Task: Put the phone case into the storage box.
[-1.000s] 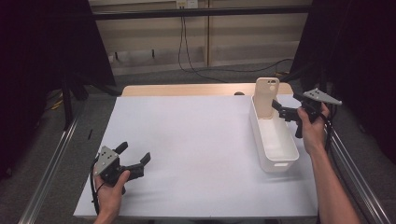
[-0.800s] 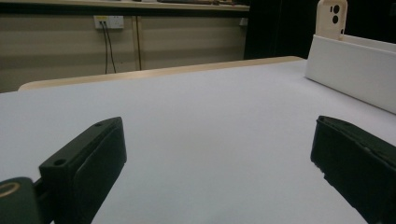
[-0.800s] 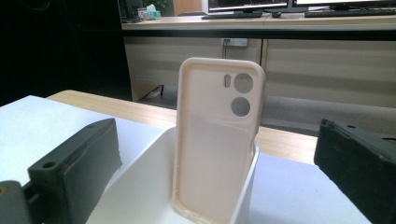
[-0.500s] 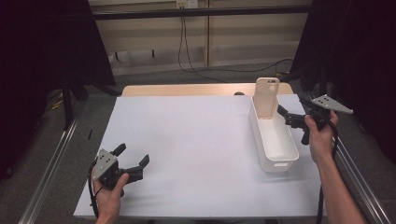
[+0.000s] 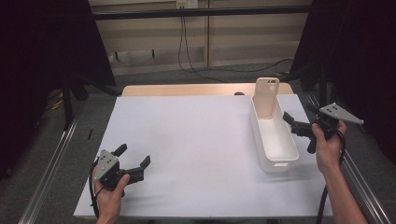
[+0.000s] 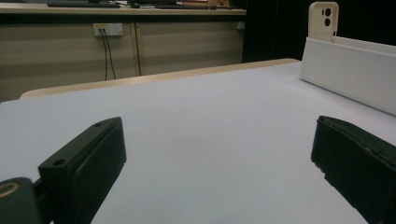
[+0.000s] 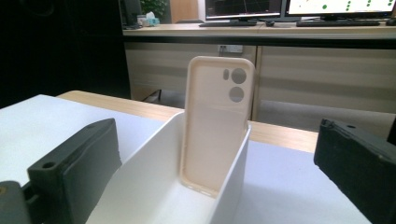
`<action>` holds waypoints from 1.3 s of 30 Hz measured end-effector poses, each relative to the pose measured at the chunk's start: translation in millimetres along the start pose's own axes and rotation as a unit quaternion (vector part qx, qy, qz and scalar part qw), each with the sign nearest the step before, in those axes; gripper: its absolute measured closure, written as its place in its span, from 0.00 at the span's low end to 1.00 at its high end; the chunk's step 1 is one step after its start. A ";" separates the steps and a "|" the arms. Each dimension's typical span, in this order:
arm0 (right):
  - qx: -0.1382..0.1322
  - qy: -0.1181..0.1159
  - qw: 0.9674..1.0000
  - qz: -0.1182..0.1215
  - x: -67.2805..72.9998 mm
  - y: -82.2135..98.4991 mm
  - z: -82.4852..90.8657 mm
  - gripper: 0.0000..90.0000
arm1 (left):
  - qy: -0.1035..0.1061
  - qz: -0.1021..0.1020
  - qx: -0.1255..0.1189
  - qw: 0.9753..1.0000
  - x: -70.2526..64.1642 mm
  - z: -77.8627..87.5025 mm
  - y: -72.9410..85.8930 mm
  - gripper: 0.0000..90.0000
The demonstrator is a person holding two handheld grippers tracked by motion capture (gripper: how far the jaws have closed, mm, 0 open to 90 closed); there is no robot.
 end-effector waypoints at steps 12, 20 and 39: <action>0.003 0.007 1.000 0.003 6.1 9.3 18.4 0.00 | 0.008 0.007 -0.007 1.000 -2.7 0.6 -1.0 0.03; -0.016 0.014 1.000 0.004 8.8 12.6 32.6 0.00 | 0.014 -0.002 -0.001 1.000 -8.0 -0.3 0.7 0.03; -0.026 0.022 0.999 0.003 27.5 33.5 66.2 0.00 | 0.012 -0.005 -0.003 1.000 -10.7 4.0 0.0 0.03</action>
Point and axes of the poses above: each handheld gripper's, and its own axes: z roughly backward along the jaws, y roughly out of its underside, x roughly to its left, the point moved 8 cm from there along -z, roughly forward along the jaws, and after that the axes turned 4 degrees about y, right-handed, at the moved point
